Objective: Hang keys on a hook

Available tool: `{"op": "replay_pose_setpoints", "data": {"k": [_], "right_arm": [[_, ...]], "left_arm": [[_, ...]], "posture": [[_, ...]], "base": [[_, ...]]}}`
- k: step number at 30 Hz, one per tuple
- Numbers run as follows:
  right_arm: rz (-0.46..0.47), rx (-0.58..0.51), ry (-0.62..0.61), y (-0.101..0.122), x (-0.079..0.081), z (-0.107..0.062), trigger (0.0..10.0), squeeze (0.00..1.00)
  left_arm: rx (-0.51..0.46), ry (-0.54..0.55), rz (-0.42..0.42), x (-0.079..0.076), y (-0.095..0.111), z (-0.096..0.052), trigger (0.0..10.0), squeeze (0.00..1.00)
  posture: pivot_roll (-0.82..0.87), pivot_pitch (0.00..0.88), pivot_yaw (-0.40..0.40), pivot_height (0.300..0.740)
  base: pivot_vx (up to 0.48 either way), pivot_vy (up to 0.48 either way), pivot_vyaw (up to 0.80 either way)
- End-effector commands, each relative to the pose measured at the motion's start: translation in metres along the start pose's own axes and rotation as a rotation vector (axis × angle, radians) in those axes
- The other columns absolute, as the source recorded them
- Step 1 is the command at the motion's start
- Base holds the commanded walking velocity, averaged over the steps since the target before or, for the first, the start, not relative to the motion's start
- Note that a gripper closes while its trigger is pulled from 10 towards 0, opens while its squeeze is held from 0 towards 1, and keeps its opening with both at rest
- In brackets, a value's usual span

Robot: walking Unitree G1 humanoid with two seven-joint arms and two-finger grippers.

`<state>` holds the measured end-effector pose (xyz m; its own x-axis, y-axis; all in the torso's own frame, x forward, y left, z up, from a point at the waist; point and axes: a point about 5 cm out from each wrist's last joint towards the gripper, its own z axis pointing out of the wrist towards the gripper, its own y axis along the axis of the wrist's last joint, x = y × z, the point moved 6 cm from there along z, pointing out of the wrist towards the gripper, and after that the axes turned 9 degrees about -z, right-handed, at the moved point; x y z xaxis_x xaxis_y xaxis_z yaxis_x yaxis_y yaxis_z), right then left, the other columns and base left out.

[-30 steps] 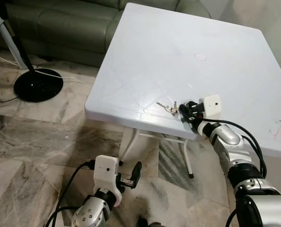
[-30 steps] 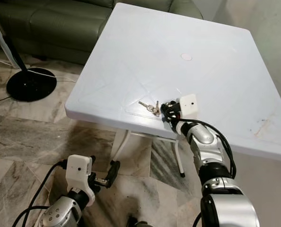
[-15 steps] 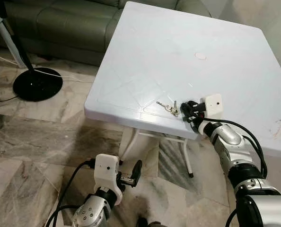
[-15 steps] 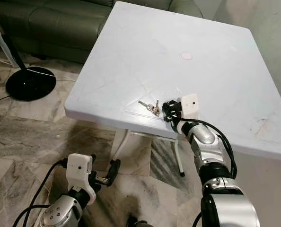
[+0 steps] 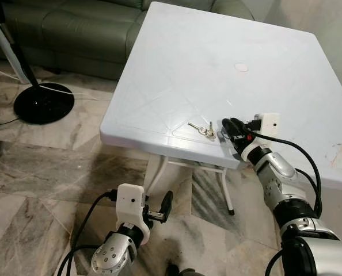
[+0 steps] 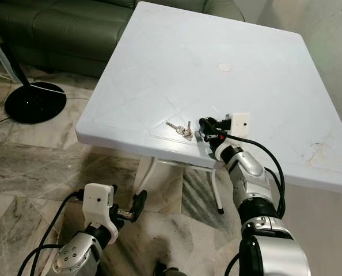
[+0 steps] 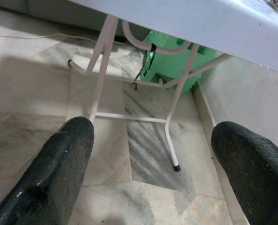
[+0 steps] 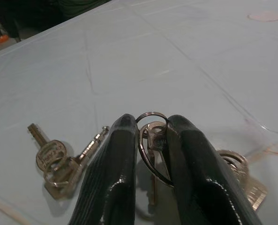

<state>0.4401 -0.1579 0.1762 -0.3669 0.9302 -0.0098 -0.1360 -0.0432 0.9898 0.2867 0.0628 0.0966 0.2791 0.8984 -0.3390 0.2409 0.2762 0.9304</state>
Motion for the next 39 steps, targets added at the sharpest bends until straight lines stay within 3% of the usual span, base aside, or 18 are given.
{"op": "replay_pose_setpoints", "data": {"k": [1, 9, 10, 11, 12, 13, 18, 22, 26, 27, 28, 29, 30, 36, 37, 39], "right_arm": [[-0.002, 0.012, -0.012, -0.004, -0.007, -0.007, 10.0, 0.00], [0.008, -0.008, -0.008, 0.000, -0.009, -0.007, 10.0, 0.00], [0.009, -0.006, -0.007, 0.000, -0.008, -0.007, 9.3, 0.00], [0.009, -0.005, -0.016, 0.000, -0.009, -0.007, 10.0, 0.00], [0.017, -0.037, -0.006, 0.005, -0.008, -0.008, 2.0, 0.00], [0.025, -0.053, 0.005, 0.008, -0.006, -0.008, 0.0, 0.00], [0.010, -0.073, -0.006, 0.015, -0.008, -0.008, 0.0, 0.00], [0.032, -0.152, 0.014, 0.030, -0.004, -0.011, 0.0, 0.00], [-0.007, -0.167, -0.053, 0.039, -0.012, -0.016, 0.0, 0.00], [-0.014, -0.161, -0.074, 0.039, -0.014, -0.017, 1.2, 0.00], [-0.017, -0.165, -0.093, 0.040, -0.016, -0.018, 3.6, 0.00], [-0.057, -0.159, -0.140, 0.042, -0.021, -0.023, 6.2, 0.00], [-0.074, -0.150, -0.159, 0.041, -0.022, -0.025, 10.0, 0.00], [-0.206, -0.148, -0.242, 0.045, -0.022, -0.040, 10.0, 0.00], [-0.246, -0.146, -0.243, 0.043, -0.016, -0.047, 10.0, 0.00], [-0.251, -0.143, -0.242, 0.042, -0.014, -0.050, 10.0, 0.00]], "left_arm": [[0.007, -0.006, -0.016, -0.004, -0.004, 0.001, 10.0, 0.00], [0.002, -0.005, -0.022, -0.003, -0.003, 0.002, 10.0, 0.00], [0.002, -0.004, -0.022, -0.003, -0.003, 0.003, 10.0, 0.00], [0.000, -0.005, -0.023, -0.003, -0.003, 0.003, 10.0, 0.00], [-0.001, -0.005, -0.024, -0.003, -0.003, 0.004, 10.0, 0.00], [-0.003, -0.005, -0.024, -0.003, -0.002, 0.004, 10.0, 0.00], [-0.014, -0.004, -0.026, -0.003, 0.000, 0.008, 10.0, 0.00], [-0.024, -0.006, -0.028, -0.003, 0.002, 0.011, 10.0, 0.00], [-0.041, -0.005, -0.028, -0.003, 0.007, 0.017, 10.0, 0.00], [-0.048, -0.004, -0.028, -0.002, 0.008, 0.019, 10.0, 0.00], [-0.054, -0.002, -0.027, -0.001, 0.010, 0.020, 10.0, 0.00], [-0.071, 0.004, -0.023, 0.002, 0.015, 0.021, 10.0, 0.00], [-0.083, 0.010, -0.020, 0.005, 0.019, 0.022, 10.0, 0.00], [-0.143, 0.044, 0.000, 0.022, 0.037, 0.026, 10.0, 0.00], [-0.171, 0.071, 0.002, 0.033, 0.045, 0.027, 10.0, 0.00], [-0.177, 0.079, 0.001, 0.036, 0.047, 0.027, 10.0, 0.00]], "posture": [[0.09, 0.246, -0.174, 0.740], [0.09, 0.248, -0.174, 0.740], [0.09, 0.248, -0.175, 0.740], [0.08, 0.247, -0.176, 0.740], [0.08, 0.245, -0.177, 0.740], [0.08, 0.245, -0.177, 0.740], [0.08, 0.238, -0.181, 0.740], [0.07, 0.230, -0.185, 0.740], [0.06, 0.211, -0.187, 0.740], [0.06, 0.207, -0.188, 0.740], [0.07, 0.203, -0.189, 0.740], [0.07, 0.197, -0.189, 0.740], [0.07, 0.191, -0.188, 0.740], [0.06, 0.169, -0.180, 0.740], [0.06, 0.163, -0.173, 0.740], [0.06, 0.163, -0.171, 0.740]], "base": [[0.000, 0.000, 0.00], [0.000, 0.000, 0.00], [0.000, 0.000, 0.00], [0.000, 0.000, 0.00], [0.000, 0.000, 0.00], [0.000, 0.000, 0.00], [0.000, 0.000, 0.00], [0.000, 0.000, 0.00], [0.000, 0.000, 0.00], [0.000, 0.000, 0.00], [0.000, 0.000, 0.00], [0.000, 0.000, 0.00], [0.000, 0.000, 0.00], [0.000, 0.000, 0.00], [0.000, 0.000, 0.00], [0.000, 0.000, 0.00]]}}
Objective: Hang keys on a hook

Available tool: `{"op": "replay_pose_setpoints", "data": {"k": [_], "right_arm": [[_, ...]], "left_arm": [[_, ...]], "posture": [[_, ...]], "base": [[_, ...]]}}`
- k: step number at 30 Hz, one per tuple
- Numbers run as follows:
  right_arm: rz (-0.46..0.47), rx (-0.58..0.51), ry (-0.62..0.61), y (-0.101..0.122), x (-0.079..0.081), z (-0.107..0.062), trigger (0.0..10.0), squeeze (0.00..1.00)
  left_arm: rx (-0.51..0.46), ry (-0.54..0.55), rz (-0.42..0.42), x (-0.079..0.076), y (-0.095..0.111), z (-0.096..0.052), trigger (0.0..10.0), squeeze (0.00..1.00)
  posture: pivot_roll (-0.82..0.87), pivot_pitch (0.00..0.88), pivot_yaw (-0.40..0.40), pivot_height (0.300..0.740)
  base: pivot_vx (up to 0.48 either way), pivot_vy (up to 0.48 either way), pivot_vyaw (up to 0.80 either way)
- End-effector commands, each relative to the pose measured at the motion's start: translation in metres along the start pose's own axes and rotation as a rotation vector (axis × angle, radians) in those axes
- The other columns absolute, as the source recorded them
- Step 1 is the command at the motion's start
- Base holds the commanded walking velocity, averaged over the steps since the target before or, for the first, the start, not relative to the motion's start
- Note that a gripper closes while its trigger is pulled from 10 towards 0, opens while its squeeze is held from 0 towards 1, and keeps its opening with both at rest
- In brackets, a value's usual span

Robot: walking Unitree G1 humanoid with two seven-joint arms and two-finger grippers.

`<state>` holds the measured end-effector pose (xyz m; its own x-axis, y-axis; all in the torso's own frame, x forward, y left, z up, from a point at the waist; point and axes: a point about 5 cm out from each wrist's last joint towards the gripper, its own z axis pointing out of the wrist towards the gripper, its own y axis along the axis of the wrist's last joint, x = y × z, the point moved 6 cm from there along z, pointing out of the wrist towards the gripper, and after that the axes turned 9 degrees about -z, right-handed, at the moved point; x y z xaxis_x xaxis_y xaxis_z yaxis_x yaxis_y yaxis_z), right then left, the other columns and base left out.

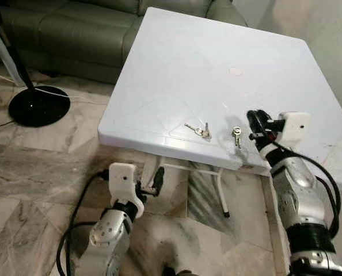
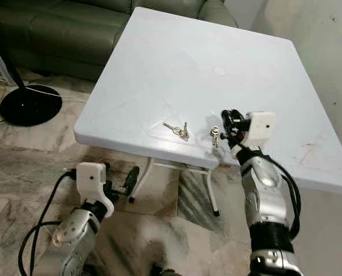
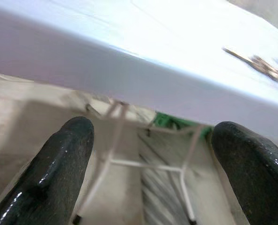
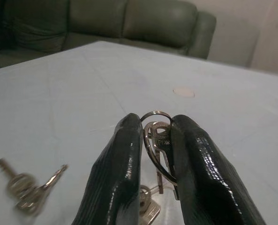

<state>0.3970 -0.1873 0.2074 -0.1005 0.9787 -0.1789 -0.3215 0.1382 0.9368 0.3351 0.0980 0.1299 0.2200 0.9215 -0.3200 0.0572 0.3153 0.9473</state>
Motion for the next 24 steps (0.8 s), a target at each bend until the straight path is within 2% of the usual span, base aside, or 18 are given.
{"op": "replay_pose_setpoints", "data": {"k": [1, 7, 11, 13, 18, 24], "right_arm": [[-0.022, 0.012, -0.019, 0.001, -0.002, -0.008, 10.0, 0.00], [-0.054, 0.053, -0.048, -0.006, 0.002, -0.026, 10.0, 0.00], [-0.063, 0.061, -0.047, -0.008, 0.006, -0.033, 10.0, 0.00], [-0.065, 0.076, -0.056, -0.010, 0.007, -0.036, 10.0, 0.00], [-0.074, 0.095, -0.094, -0.013, 0.004, -0.039, 10.0, 0.00], [-0.095, 0.131, -0.114, -0.021, 0.004, -0.043, 10.0, 0.00]], "left_arm": [[-0.002, 0.026, 0.000, 0.007, -0.002, -0.001, 10.0, 0.00], [-0.034, 0.054, 0.026, 0.020, 0.007, 0.003, 10.0, 0.00], [-0.065, 0.080, 0.042, 0.026, 0.014, 0.004, 10.0, 0.00], [-0.106, 0.101, 0.059, 0.029, 0.023, 0.004, 10.0, 0.00], [-0.145, 0.113, 0.083, 0.035, 0.032, 0.002, 10.0, 0.00], [-0.197, 0.135, 0.052, 0.046, 0.040, -0.001, 10.0, 0.00]], "posture": [[0.06, 0.158, -0.165, 0.740], [0.06, 0.124, -0.144, 0.740], [0.06, 0.125, -0.140, 0.740], [0.06, 0.125, -0.138, 0.740], [0.07, 0.125, -0.130, 0.740], [0.07, 0.124, -0.115, 0.740]], "base": [[0.000, 0.000, 0.00], [0.000, 0.000, 0.00], [0.000, 0.000, 0.00], [0.000, 0.000, 0.00], [0.000, 0.000, 0.00], [0.000, 0.000, 0.00]]}}
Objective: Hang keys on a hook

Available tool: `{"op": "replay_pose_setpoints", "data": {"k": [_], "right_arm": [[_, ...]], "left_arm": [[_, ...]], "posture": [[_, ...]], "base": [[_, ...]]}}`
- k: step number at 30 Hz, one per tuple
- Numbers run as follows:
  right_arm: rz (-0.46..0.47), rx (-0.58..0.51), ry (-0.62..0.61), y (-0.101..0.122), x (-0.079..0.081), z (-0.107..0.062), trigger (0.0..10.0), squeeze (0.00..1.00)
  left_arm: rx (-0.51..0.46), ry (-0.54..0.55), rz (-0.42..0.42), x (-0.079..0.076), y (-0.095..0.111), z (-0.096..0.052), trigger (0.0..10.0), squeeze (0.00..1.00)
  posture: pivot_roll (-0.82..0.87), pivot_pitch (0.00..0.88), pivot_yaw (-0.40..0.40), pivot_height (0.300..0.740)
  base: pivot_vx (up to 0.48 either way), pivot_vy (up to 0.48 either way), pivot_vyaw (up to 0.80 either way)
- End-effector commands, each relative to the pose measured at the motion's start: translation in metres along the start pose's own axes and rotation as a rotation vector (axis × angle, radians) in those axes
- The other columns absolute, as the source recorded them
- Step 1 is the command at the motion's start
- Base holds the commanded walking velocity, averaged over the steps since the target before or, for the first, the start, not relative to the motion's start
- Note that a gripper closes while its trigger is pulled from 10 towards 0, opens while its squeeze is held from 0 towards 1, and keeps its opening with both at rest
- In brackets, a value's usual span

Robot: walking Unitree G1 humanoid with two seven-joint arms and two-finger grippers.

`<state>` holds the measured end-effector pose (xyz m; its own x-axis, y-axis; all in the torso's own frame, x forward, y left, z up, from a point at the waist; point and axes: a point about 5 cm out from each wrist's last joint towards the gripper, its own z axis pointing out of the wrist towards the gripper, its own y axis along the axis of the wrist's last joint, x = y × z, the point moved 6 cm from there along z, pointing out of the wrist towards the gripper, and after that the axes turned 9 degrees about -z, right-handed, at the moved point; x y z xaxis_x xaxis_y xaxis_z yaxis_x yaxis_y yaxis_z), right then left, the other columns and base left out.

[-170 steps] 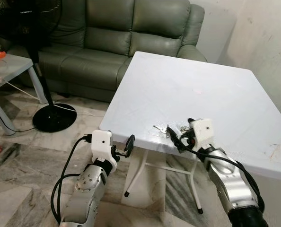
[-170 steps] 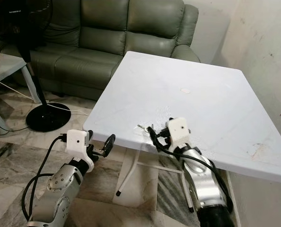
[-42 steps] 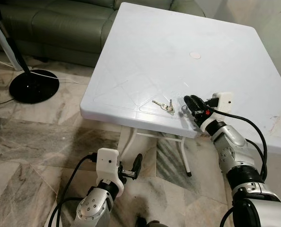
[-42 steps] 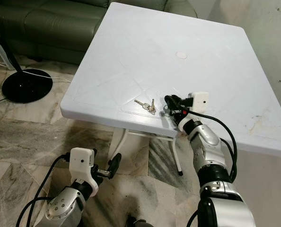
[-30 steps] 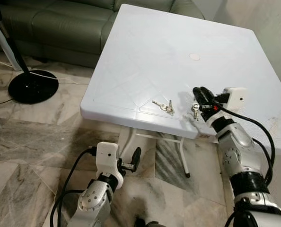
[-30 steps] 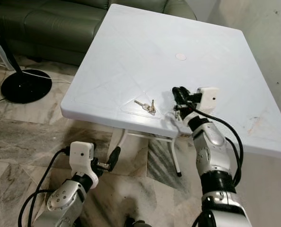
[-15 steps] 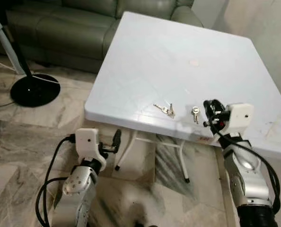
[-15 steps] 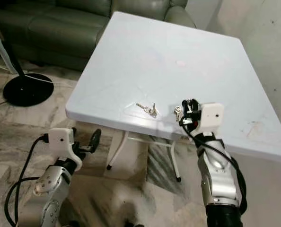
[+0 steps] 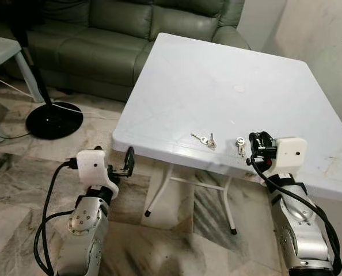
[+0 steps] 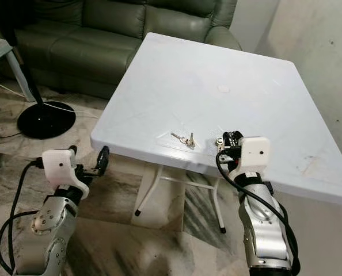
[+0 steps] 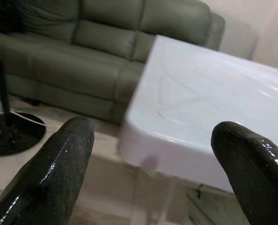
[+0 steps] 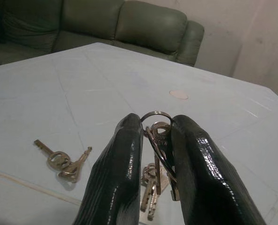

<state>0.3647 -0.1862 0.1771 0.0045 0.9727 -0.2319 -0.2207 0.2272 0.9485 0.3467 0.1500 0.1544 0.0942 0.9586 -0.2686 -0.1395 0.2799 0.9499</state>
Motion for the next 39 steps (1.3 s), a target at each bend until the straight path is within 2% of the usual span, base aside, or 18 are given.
{"op": "replay_pose_setpoints", "data": {"k": [1, 7, 18, 39], "right_arm": [[-0.011, 0.031, -0.035, -0.006, -0.006, -0.004, 10.0, 0.00], [-0.002, 0.050, -0.057, -0.012, -0.007, -0.005, 10.0, 0.00], [-0.013, 0.128, -0.070, -0.030, -0.007, -0.005, 10.0, 0.00], [-0.044, 0.130, -0.043, -0.032, 0.009, 0.008, 10.0, 0.00]], "left_arm": [[-0.016, 0.016, -0.013, 0.006, 0.001, 0.000, 10.0, 0.00], [-0.029, 0.012, -0.005, 0.009, 0.003, 0.002, 10.0, 0.00], [-0.002, 0.030, -0.016, 0.016, -0.008, 0.006, 10.0, 0.00], [0.017, 0.027, -0.010, 0.015, -0.012, 0.029, 10.0, 0.00]], "posture": [[0.07, 0.122, -0.113, 0.740], [0.07, 0.117, -0.102, 0.740], [0.06, 0.099, -0.091, 0.740], [0.04, 0.016, -0.062, 0.740]], "base": [[0.000, 0.000, 0.00], [0.000, 0.000, 0.00], [0.000, 0.000, 0.00], [0.000, 0.000, -0.72]]}}
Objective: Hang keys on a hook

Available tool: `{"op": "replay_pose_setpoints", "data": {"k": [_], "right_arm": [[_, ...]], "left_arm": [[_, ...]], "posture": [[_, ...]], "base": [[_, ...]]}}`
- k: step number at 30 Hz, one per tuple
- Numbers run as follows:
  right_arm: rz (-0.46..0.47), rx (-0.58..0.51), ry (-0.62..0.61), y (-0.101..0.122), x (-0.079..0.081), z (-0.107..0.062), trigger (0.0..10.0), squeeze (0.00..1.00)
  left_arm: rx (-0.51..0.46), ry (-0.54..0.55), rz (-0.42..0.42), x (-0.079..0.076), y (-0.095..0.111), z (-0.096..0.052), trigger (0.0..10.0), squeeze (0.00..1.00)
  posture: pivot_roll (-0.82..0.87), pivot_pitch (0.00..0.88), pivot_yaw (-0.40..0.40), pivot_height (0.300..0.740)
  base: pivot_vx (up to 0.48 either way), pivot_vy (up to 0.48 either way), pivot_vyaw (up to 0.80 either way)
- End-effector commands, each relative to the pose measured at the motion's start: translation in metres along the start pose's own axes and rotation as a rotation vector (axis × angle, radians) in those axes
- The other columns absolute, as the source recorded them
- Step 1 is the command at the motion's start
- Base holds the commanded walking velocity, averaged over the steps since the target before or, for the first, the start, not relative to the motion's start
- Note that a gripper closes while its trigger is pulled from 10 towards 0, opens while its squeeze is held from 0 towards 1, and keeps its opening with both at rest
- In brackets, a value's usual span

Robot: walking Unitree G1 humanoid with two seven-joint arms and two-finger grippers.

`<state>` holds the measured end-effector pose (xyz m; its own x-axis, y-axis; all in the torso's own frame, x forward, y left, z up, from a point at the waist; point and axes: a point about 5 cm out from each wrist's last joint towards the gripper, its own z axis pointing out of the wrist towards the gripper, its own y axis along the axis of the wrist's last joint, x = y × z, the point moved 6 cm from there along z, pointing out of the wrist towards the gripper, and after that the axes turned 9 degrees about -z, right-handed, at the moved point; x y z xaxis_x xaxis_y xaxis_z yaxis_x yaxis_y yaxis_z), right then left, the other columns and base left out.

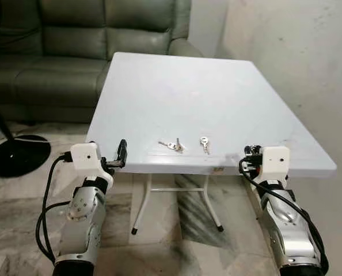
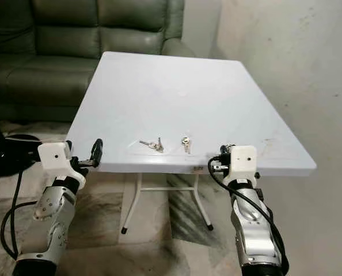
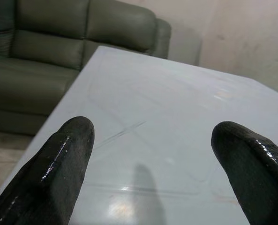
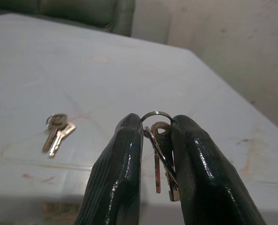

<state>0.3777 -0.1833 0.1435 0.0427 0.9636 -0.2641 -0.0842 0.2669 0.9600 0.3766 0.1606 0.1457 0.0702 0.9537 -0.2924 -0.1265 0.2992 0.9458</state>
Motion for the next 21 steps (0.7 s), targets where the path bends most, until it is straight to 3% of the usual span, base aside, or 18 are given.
{"op": "replay_pose_setpoints", "data": {"k": [1, 9, 21], "right_arm": [[-0.009, -0.012, -0.007, 0.003, -0.001, 0.003, 10.0, 0.00], [-0.008, -0.020, 0.002, 0.004, 0.006, 0.004, 10.0, 0.00], [-0.015, -0.017, -0.001, 0.001, 0.003, 0.001, 10.0, 0.00]], "left_arm": [[0.006, -0.004, 0.007, -0.001, -0.003, 0.002, 10.0, 0.00], [0.009, -0.028, -0.002, -0.009, -0.005, 0.008, 10.0, 0.00], [0.024, -0.033, -0.009, -0.011, -0.012, 0.005, 10.0, 0.00]], "posture": [[0.04, 0.010, -0.061, 0.740], [0.03, 0.000, -0.055, 0.740], [0.02, 0.000, -0.063, 0.740]], "base": [[0.000, 0.000, -0.74], [0.000, 0.000, -0.74], [0.000, 0.000, -0.74]]}}
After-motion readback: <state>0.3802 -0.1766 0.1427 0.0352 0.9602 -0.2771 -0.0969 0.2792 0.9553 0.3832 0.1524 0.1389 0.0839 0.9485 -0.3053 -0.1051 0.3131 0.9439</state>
